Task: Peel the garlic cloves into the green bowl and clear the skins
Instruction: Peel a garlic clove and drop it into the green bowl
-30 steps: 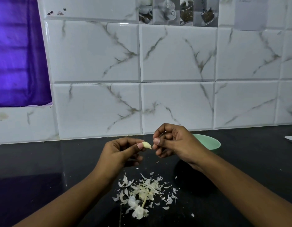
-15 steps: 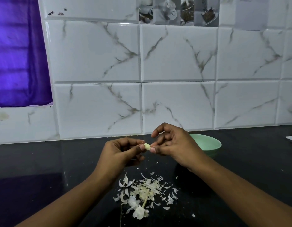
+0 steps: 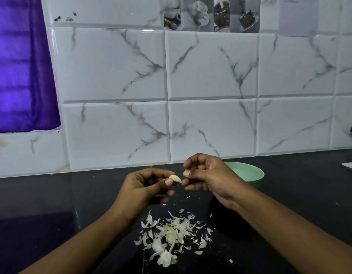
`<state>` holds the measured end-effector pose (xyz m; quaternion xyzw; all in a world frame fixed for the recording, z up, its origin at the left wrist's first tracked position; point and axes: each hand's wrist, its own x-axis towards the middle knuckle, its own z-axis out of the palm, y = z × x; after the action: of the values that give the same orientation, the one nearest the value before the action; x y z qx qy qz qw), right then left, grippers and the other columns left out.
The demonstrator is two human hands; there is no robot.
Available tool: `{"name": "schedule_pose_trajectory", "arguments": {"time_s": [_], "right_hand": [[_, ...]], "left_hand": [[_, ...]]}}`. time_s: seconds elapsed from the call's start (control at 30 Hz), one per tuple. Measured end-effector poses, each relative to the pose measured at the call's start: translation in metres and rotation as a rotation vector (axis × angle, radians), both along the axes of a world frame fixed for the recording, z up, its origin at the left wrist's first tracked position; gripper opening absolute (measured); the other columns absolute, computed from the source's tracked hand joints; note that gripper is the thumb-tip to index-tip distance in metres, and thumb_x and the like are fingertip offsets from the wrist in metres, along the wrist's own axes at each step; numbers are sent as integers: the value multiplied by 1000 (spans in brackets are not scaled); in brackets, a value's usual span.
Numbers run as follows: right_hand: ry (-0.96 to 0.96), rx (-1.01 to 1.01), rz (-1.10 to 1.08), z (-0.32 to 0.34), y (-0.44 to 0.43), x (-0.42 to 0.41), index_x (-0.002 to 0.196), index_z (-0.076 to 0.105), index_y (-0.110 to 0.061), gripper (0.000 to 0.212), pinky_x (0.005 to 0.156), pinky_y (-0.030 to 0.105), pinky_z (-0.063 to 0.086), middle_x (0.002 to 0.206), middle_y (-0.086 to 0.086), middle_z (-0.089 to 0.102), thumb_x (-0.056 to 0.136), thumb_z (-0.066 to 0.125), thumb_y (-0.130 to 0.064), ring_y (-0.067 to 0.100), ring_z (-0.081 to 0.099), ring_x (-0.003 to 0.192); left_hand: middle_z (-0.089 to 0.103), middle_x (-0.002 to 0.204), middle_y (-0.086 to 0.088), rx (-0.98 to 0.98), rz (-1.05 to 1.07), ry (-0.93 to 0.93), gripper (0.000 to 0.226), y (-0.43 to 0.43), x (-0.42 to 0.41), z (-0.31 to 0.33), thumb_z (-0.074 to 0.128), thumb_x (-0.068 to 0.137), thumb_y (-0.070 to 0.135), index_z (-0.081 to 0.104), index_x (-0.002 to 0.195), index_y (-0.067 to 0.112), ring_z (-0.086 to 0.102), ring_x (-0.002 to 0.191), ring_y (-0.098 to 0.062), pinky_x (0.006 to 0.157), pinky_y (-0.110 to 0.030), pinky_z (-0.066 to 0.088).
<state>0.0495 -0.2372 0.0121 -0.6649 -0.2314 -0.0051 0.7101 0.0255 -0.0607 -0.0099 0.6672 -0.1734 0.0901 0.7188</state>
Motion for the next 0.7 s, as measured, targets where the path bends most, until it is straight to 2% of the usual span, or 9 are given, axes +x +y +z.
{"name": "schedule_pose_trajectory", "arguments": {"time_s": [0.13,0.23,0.3,0.37,0.43,0.57,0.7], "right_hand": [[-175,-196,-34,6,-7,1,91,63,-12,15,60,22,52,72,2,71,97,49,-11,14,69,67],[-463,-371,-170,7,-11,1,86,67,-14,6,70,19,50,76,0,71,86,66,-8,8,68,72],[-590,-476,-212,6,-12,0,85,68,-19,18,76,22,51,89,-5,65,77,74,-4,2,63,83],[-591,-497,-132,4,-10,-2,94,65,-20,28,79,32,56,101,-6,59,75,72,0,4,60,96],[-578,-479,-26,1,-7,-5,104,58,-19,36,74,38,58,105,-5,60,77,70,2,7,59,100],[-619,-478,-4,-1,-3,-4,111,48,-25,47,65,31,53,100,-7,61,79,70,0,4,59,91],[-619,-505,10,-2,-3,-3,113,46,-29,52,64,21,50,95,-1,57,78,70,2,8,57,85]], "left_hand": [[73,79,-11,-53,29,61,18,2,3,0,70,65,16,75,81,8,66,60,-14,53,-21,53],[72,76,-9,-87,25,104,19,1,4,-1,69,66,16,74,80,5,66,59,-11,52,-19,52],[73,77,-10,-77,18,115,20,1,4,0,69,66,18,74,80,5,67,60,-12,53,-19,53],[72,77,-10,-71,23,117,18,2,4,1,70,65,19,75,78,7,67,61,-12,54,-20,53],[72,76,-10,-57,31,109,17,2,4,1,70,65,21,75,76,8,67,61,-12,55,-20,54],[73,76,-12,-3,35,79,22,2,3,2,69,68,22,72,79,4,68,64,-13,57,-20,54],[72,73,-14,13,40,56,22,-1,1,2,69,66,21,72,79,3,68,63,-14,57,-21,53]]}}
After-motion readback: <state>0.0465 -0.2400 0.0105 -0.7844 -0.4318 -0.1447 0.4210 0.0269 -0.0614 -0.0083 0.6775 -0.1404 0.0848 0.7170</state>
